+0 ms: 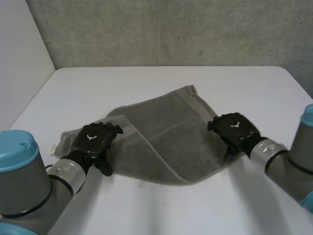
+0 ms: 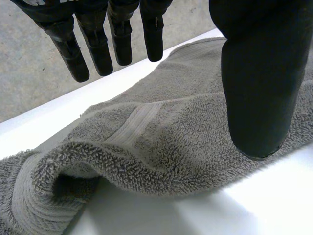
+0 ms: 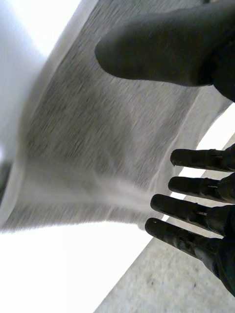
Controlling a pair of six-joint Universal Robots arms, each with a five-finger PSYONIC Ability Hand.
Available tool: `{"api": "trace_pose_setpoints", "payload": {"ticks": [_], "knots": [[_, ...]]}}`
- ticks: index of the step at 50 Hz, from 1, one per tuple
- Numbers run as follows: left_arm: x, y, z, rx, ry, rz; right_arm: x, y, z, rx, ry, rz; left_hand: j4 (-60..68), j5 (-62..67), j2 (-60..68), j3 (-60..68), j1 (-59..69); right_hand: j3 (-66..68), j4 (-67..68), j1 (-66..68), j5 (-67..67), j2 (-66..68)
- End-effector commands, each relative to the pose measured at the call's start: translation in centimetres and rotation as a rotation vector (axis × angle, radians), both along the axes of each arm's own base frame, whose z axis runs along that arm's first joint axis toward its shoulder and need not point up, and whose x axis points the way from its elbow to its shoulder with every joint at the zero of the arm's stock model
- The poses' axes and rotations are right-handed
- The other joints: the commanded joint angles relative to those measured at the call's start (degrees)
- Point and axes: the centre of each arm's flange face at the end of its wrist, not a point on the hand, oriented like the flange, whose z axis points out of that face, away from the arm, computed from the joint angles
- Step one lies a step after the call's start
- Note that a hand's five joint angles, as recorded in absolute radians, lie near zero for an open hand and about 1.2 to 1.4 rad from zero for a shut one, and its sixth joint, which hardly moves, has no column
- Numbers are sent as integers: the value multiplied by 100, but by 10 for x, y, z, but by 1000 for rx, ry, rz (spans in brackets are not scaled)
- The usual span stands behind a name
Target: Fold the towel.
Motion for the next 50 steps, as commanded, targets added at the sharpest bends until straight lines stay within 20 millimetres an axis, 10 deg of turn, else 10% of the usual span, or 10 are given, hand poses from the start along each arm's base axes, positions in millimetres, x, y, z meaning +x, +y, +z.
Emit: {"api": "trace_pose_setpoints", "payload": {"ticks": [1, 33, 50], "knots": [[0, 0, 0, -1, 1, -3, -35, -27, -1, -61, 111, 26, 196, 240, 206, 207, 186, -404, -296, -368, -126, -452], [-1, 0, 0, -3, 3, -6, -49, -56, -39, -74, 104, 53, 196, 240, 206, 207, 186, 1110, 1218, 1146, 1388, 1061], [-1, 0, 1, -5, 4, -6, -51, -65, -27, -117, 104, 39, 196, 240, 206, 207, 186, 5662, 5770, 5699, 5940, 5614]]}}
